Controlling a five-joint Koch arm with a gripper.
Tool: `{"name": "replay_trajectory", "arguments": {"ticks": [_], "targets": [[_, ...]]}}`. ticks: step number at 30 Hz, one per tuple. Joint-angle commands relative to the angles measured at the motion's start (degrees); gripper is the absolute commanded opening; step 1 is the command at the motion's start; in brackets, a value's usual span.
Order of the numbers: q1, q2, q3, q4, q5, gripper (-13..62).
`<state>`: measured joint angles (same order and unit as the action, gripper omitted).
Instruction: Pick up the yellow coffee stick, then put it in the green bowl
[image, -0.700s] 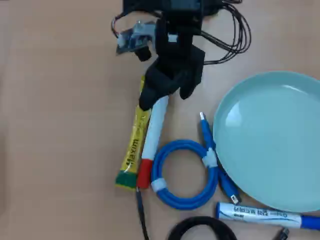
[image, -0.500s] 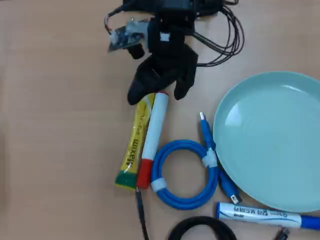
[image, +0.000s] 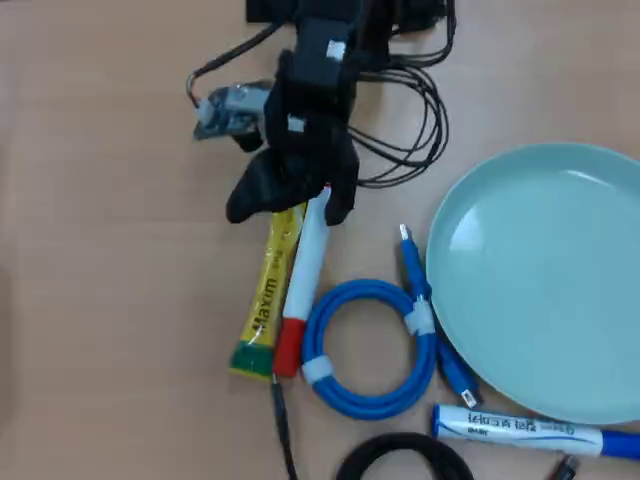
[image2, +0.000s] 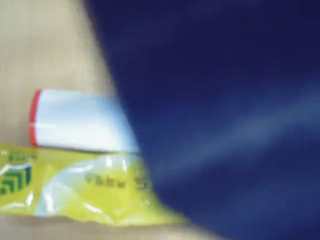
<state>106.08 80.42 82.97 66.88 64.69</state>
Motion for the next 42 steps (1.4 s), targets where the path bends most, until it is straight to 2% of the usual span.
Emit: {"name": "replay_trajectory", "arguments": {"ticks": [1, 24, 29, 42], "targets": [[0.97, -0.44, -5.98, -3.43, 2.29, 58.3], [7.29, -6.59, -5.62, -4.75, 2.11, 58.2], [7.47, -10.81, -6.33, -5.45, 2.11, 58.2], [7.73, -12.3, -7.56, -5.63, 2.2, 58.2]]}}
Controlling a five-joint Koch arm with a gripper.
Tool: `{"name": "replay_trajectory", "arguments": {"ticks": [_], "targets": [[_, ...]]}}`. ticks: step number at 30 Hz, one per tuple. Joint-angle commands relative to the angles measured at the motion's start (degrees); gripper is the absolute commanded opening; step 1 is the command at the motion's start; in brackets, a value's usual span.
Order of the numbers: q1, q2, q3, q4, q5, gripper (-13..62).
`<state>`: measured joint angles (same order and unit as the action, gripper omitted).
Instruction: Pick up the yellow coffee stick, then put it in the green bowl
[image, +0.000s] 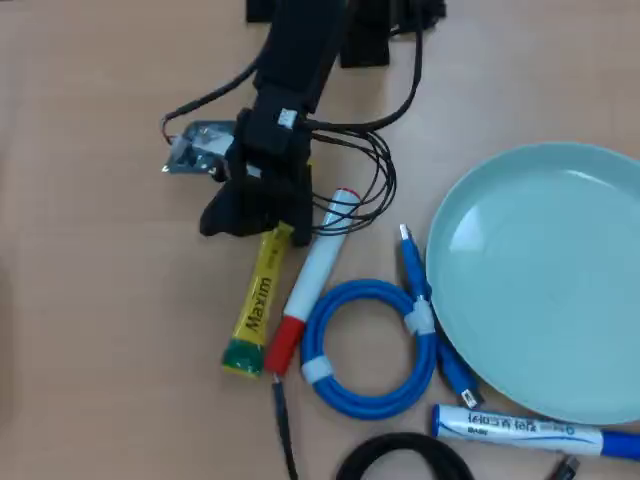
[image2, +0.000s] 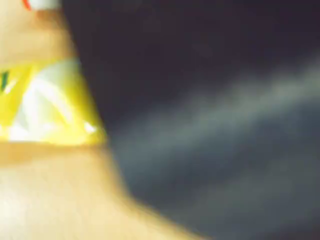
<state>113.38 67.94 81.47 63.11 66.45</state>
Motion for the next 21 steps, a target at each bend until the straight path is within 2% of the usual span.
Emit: {"name": "replay_trajectory", "arguments": {"ticks": [1, 4, 6, 8, 15, 21], "targets": [[0.35, -0.35, -6.5, -1.76, 0.35, 58.1], [0.44, -1.49, -7.03, -1.67, 0.7, 56.1], [0.53, -1.58, -7.03, -1.67, 0.97, 49.5], [0.53, -1.76, -7.03, -1.58, 2.11, 38.8], [1.23, -1.85, -6.5, -1.32, 6.5, -8.2], [2.55, -1.85, -6.42, -1.23, 5.71, -6.9]]}}
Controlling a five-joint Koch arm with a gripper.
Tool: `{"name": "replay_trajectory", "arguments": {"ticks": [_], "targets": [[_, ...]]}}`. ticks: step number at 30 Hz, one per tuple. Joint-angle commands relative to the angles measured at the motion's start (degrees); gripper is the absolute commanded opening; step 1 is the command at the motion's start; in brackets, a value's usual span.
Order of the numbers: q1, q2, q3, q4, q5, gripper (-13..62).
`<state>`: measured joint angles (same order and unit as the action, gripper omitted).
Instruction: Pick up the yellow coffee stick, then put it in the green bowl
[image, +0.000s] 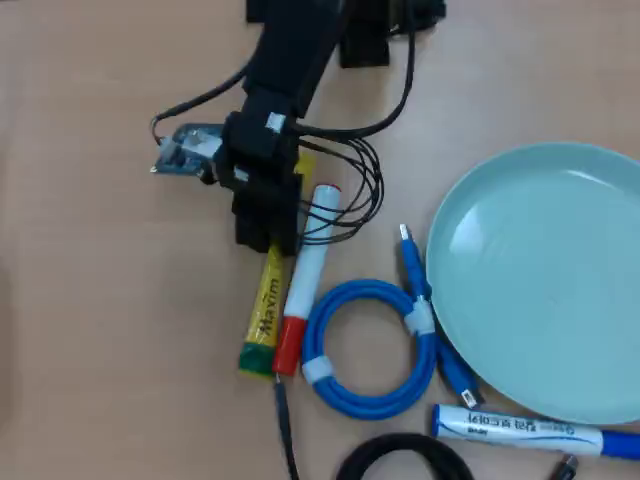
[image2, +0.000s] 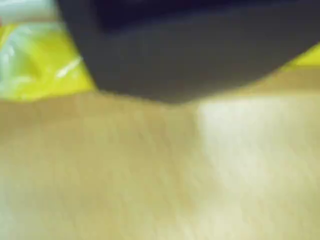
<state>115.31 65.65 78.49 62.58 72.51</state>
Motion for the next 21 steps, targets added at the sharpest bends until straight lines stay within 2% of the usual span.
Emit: {"name": "replay_trajectory", "arguments": {"ticks": [1, 13, 21], "targets": [[0.7, 0.53, -3.43, -0.7, -0.53, -6.9], [1.05, 1.32, -3.87, 0.35, -3.16, -6.9], [0.35, 8.17, -3.87, 4.13, -6.86, -6.9]]}}
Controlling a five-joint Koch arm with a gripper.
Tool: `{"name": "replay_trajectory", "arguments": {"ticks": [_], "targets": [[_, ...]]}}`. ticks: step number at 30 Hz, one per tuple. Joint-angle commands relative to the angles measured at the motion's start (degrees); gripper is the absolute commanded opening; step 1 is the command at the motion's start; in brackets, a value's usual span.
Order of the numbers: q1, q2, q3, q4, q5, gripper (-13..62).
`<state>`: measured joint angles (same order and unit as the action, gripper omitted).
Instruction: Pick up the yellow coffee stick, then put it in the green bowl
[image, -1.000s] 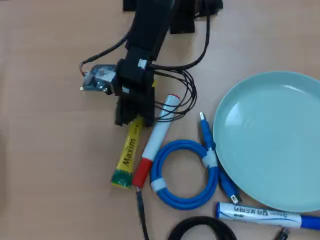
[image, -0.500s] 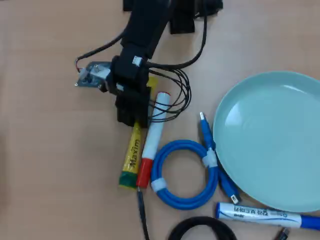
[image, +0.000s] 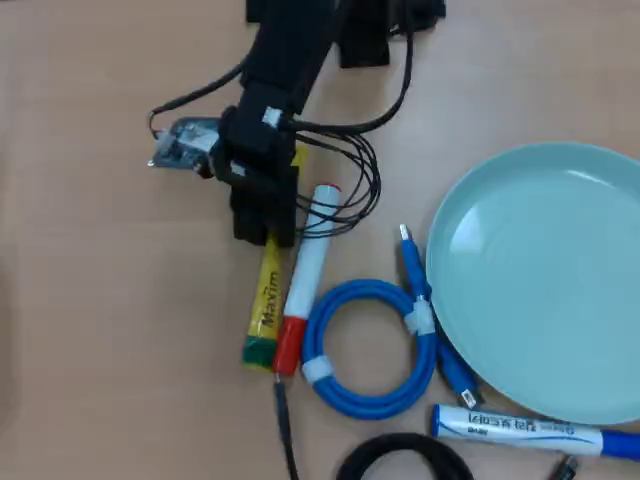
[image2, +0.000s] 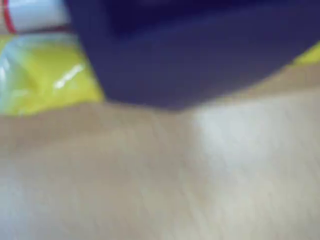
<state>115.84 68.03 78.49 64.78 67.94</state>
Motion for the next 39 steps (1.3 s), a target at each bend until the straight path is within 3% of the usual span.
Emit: {"name": "replay_trajectory", "arguments": {"ticks": [1, 30, 39], "targets": [[-0.35, 6.68, -3.96, 2.46, -3.25, -6.9], [-10.46, 28.3, -6.59, 8.26, -23.73, -6.8], [-13.8, 28.92, -10.46, 10.28, -27.69, -6.8]]}}
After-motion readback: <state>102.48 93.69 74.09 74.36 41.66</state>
